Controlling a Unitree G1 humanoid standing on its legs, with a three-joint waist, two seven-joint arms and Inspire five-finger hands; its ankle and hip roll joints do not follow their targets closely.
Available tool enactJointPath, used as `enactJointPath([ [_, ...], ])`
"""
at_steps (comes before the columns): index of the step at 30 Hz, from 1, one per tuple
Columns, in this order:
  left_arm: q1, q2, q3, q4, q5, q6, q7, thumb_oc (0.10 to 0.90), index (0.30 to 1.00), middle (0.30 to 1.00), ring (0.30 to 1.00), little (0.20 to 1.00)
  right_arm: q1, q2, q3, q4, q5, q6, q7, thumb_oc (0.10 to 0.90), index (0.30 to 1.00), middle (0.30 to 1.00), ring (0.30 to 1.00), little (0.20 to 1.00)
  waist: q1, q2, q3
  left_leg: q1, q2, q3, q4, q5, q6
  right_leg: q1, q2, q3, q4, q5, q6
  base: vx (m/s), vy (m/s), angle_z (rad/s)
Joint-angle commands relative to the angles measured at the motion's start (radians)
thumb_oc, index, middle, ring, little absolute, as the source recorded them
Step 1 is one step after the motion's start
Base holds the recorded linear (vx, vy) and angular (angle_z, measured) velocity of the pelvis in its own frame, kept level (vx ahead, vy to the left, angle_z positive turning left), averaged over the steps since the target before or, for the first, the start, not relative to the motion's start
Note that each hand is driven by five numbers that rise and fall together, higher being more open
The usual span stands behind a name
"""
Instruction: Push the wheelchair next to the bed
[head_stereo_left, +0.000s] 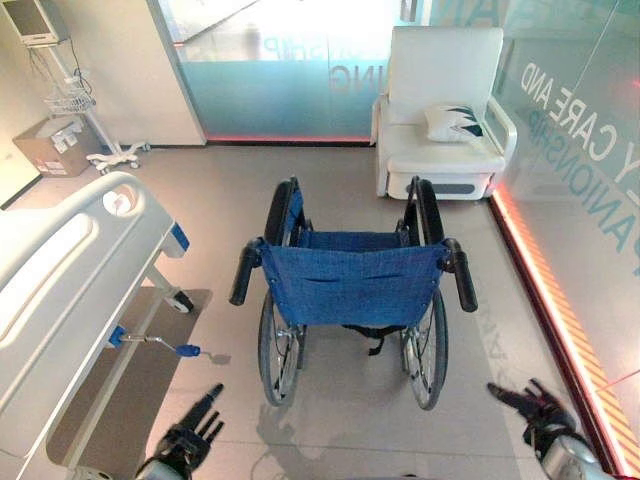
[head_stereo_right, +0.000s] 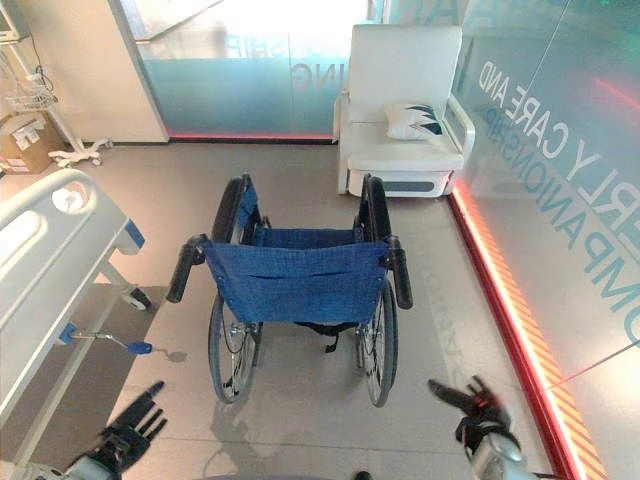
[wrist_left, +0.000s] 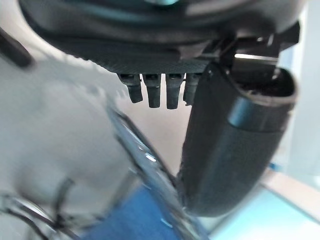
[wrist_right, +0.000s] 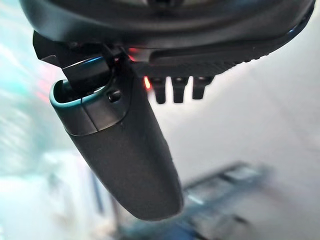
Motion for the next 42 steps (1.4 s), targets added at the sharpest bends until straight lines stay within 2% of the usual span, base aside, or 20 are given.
enactJointPath([
  [1, -0.105, 0.089, 0.042, -0.075, -0.076, -0.065, -0.028, 0.8, 0.9, 0.9, 0.9, 0.9, -0.083, -0.085, -0.045, -0.105, -0.019, -0.098, -0.098, 0.8, 0.9, 0.9, 0.9, 0.9, -0.008, 0.005, -0.011, -0.009, -0.018, 0.054, 0.011, -0.022, -0.003, 0.013, -0.003, 0.037, 0.011, -0.005, -0.015, 0.02, 0.025, -0.05],
  [4, -0.133, 0.11, 0.062, -0.128, -0.099, -0.088, -0.022, 0.8, 0.9, 0.9, 0.9, 0.9, -0.109, -0.101, -0.064, -0.196, -0.019, -0.09, -0.117, 0.8, 0.9, 0.9, 0.9, 0.9, -0.008, 0.011, -0.013, -0.009, -0.019, 0.053, 0.011, -0.024, -0.003, 0.012, -0.004, 0.041, 0.009, -0.009, -0.015, 0.03, 0.035, -0.03],
  [9, -0.163, 0.123, 0.085, -0.213, -0.18, -0.094, -0.042, 0.8, 0.9, 0.9, 0.9, 0.9, -0.15, -0.119, -0.053, -0.317, -0.005, -0.062, -0.057, 0.8, 0.9, 0.9, 0.9, 0.9, -0.005, 0.017, -0.016, -0.011, -0.021, 0.05, 0.011, -0.024, -0.004, 0.011, -0.008, 0.045, 0.008, -0.013, -0.016, 0.02, 0.019, -0.03],
  [12, -0.183, 0.123, 0.079, -0.296, -0.236, -0.084, -0.082, 0.8, 0.9, 0.9, 0.9, 0.9, -0.187, -0.132, -0.029, -0.423, 0.006, -0.058, 0.012, 0.8, 0.9, 0.9, 0.9, 0.9, -0.004, 0.02, -0.017, -0.014, -0.019, 0.051, 0.011, -0.022, -0.005, 0.009, -0.009, 0.048, 0.007, -0.014, -0.017, 0.0, 0.0, 0.0],
  [17, -0.207, 0.13, 0.047, -0.389, -0.295, -0.037, -0.15, 0.8, 0.9, 0.9, 0.9, 0.9, -0.238, -0.132, 0.007, -0.531, 0.099, -0.092, 0.082, 0.8, 0.9, 0.9, 0.9, 0.9, -0.001, 0.023, -0.015, -0.014, -0.017, 0.055, 0.011, -0.021, -0.007, 0.007, -0.011, 0.049, 0.008, -0.016, -0.016, 0.0, 0.008, -0.01],
  [25, -0.191, 0.168, 0.051, -0.461, -0.26, -0.029, -0.139, 0.8, 0.9, 0.9, 0.9, 0.9, -0.23, -0.137, 0.023, -0.635, 0.229, -0.069, 0.177, 0.8, 0.9, 0.9, 0.9, 0.9, 0.007, 0.018, -0.017, -0.019, -0.018, 0.061, 0.011, -0.009, -0.006, 0.004, -0.012, 0.043, 0.009, -0.008, -0.015, 0.03, 0.006, 0.01],
  [30, -0.177, 0.166, 0.059, -0.522, -0.259, -0.005, -0.168, 0.8, 0.9, 0.9, 0.9, 0.9, -0.214, -0.133, 0.023, -0.684, 0.268, -0.007, 0.232, 0.8, 0.9, 0.9, 0.9, 0.9, 0.006, 0.018, -0.003, -0.033, -0.019, 0.058, 0.016, -0.004, -0.006, -0.008, -0.012, 0.048, 0.014, -0.007, -0.015, 0.0, 0.028, 0.02],
  [32, -0.17, 0.19, 0.038, -0.56, -0.199, 0.034, -0.181, 0.8, 0.9, 0.9, 0.9, 0.9, -0.217, -0.146, 0.035, -0.699, 0.287, 0.01, 0.242, 0.8, 0.9, 0.9, 0.9, 0.9, 0.009, 0.02, 0.002, -0.034, -0.02, 0.055, 0.017, -0.008, -0.007, -0.007, -0.013, 0.051, 0.013, -0.01, -0.013, 0.0, 0.0, 0.0],
  [35, -0.16, 0.214, 0.01, -0.592, -0.145, 0.041, -0.196, 0.8, 0.9, 0.9, 0.9, 0.9, -0.219, -0.156, 0.049, -0.714, 0.31, 0.018, 0.25, 0.8, 0.9, 0.9, 0.9, 0.9, 0.013, 0.019, 0.009, -0.037, -0.021, 0.054, 0.02, -0.006, -0.006, -0.009, -0.014, 0.051, 0.014, -0.008, -0.012, 0.0, 0.008, 0.02],
  [39, -0.151, 0.248, -0.024, -0.637, -0.148, 0.057, -0.247, 0.8, 0.9, 0.9, 0.9, 0.9, -0.211, -0.153, 0.077, -0.731, 0.371, 0.033, 0.267, 0.8, 0.9, 0.9, 0.9, 0.9, 0.02, 0.02, 0.013, -0.037, -0.023, 0.053, 0.022, -0.004, -0.005, -0.006, -0.019, 0.045, 0.015, -0.005, -0.009, 0.01, 0.005, 0.01],
  [42, -0.149, 0.253, -0.039, -0.678, -0.165, 0.081, -0.238, 0.8, 0.9, 0.9, 0.9, 0.9, -0.201, -0.141, 0.092, -0.742, 0.414, 0.057, 0.28, 0.8, 0.9, 0.9, 0.9, 0.9, 0.022, 0.019, 0.013, -0.035, -0.025, 0.052, 0.023, -0.004, -0.005, -0.001, -0.021, 0.04, 0.016, -0.005, -0.006, 0.02, 0.003, 0.0],
])
